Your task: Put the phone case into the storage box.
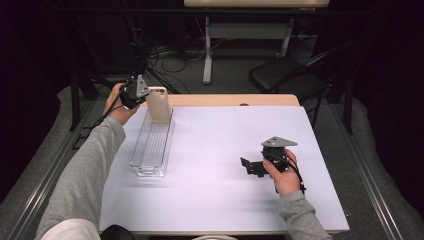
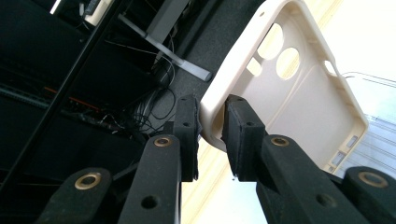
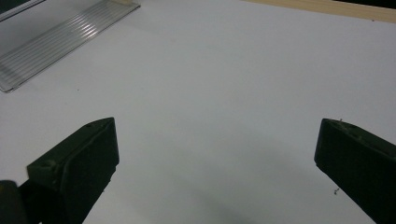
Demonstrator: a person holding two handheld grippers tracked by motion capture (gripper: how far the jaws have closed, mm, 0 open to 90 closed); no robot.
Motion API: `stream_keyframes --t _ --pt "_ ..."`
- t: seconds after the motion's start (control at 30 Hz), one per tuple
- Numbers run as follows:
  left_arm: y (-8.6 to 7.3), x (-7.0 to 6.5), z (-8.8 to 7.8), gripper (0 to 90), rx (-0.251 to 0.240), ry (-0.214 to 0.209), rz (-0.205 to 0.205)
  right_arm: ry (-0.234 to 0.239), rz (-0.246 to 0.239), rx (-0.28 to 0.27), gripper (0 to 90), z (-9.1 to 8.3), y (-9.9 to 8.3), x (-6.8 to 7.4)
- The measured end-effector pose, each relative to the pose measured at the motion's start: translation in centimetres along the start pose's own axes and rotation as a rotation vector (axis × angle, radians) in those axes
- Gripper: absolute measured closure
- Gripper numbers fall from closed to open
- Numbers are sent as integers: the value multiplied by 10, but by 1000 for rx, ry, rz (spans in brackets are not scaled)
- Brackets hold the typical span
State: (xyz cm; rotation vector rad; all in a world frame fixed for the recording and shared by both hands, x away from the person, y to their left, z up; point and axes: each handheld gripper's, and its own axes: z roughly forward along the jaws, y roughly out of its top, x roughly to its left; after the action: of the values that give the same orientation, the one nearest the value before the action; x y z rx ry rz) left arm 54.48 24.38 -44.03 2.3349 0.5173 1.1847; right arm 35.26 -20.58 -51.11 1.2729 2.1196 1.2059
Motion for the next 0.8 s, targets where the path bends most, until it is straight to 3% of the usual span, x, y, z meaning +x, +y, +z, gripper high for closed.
stream_keyframes --t 0.47,0.8 --pt "0 0 1 721 8 -5 -27 0 -1 0 0 1 0 1" --pt "-2 -2 6 563 46 1 -35 2 0 3 0 1 -1 0"
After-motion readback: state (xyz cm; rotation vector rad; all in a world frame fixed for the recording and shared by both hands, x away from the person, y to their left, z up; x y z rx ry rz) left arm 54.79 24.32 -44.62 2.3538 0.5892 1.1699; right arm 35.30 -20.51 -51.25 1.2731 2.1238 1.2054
